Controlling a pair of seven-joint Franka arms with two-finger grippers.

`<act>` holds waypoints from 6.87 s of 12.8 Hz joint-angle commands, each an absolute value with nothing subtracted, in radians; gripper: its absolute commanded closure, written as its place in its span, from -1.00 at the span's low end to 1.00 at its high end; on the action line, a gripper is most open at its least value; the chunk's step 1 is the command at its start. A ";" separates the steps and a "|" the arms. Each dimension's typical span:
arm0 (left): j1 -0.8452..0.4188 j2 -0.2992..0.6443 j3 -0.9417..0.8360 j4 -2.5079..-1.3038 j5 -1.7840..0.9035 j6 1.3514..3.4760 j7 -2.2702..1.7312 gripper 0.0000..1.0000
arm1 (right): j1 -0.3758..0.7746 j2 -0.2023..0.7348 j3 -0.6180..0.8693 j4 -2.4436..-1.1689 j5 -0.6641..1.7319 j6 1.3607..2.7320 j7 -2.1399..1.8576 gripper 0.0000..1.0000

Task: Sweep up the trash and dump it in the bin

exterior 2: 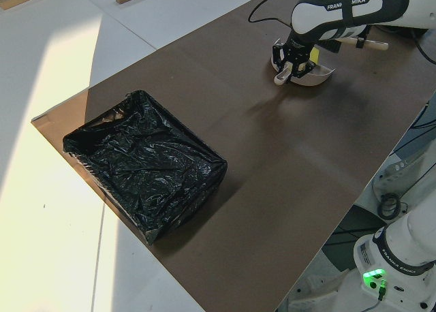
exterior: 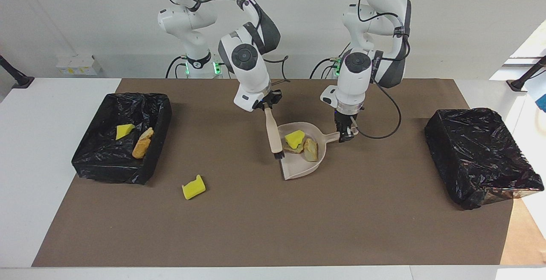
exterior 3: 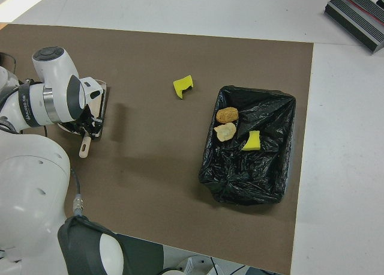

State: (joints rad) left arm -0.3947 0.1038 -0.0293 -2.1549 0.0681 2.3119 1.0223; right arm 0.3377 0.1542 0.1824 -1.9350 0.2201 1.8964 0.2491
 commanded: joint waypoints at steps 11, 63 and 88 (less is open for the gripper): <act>-0.238 0.109 -0.031 -1.942 -0.066 2.080 1.220 1.00 | -0.159 0.319 0.195 -1.760 -0.240 1.870 -0.266 1.00; -0.269 0.180 -0.035 -2.031 -0.090 2.269 1.161 1.00 | 0.426 -0.183 0.261 -2.159 0.324 1.786 0.575 1.00; 0.351 0.364 -0.023 -1.393 -0.066 1.773 1.851 1.00 | 0.655 -0.215 0.264 -2.554 0.342 2.163 0.721 0.14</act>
State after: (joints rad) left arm 0.3018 0.3401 -0.0190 -1.4514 -0.0693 1.8122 1.7707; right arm 0.6622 -0.2372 0.2633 -2.5734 0.3385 2.1500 0.7159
